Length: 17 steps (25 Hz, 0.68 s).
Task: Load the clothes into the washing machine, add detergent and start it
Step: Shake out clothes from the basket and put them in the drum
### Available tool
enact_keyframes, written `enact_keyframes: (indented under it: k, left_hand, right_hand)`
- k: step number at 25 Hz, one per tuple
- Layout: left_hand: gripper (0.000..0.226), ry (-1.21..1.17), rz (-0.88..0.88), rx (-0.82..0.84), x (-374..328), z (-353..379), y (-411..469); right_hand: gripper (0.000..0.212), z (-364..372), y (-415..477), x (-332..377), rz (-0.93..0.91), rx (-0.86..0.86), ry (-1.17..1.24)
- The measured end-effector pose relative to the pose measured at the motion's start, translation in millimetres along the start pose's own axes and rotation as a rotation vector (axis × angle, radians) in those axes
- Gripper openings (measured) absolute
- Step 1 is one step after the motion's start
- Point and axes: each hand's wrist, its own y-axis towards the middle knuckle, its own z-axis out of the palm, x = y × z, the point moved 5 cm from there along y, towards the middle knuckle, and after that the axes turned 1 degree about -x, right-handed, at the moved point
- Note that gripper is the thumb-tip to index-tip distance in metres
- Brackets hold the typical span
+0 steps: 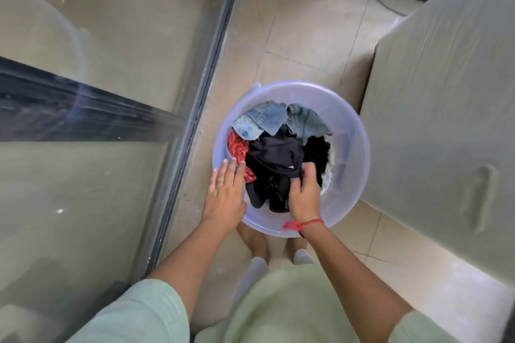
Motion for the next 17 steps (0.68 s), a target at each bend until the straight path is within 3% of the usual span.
enact_keyframes:
  k: [4,8,11,17]
  left_hand:
    - [0.090,-0.284,-0.011,0.012,-23.5,-67.9,-8.4]
    - [0.063,-0.527,0.132,-0.236,-50.4,-189.2,-28.1]
    - [0.057,-0.689,0.227,-0.388,-66.4,-300.3,-51.4]
    - [0.080,-0.892,0.630,-0.472,-119.4,-497.2,-143.5]
  right_hand:
    - [0.005,-93.1,-22.9,101.6,-0.301,-0.024,-0.080]
    - [0.015,-180.6,-66.1,212.2,-0.498,-0.023,-0.268]
    - [0.018,-236.9,-113.2,303.1,-0.656,-0.024,-0.348]
    - [0.018,-311.1,-202.4,448.1,-0.954,-0.019,-0.445]
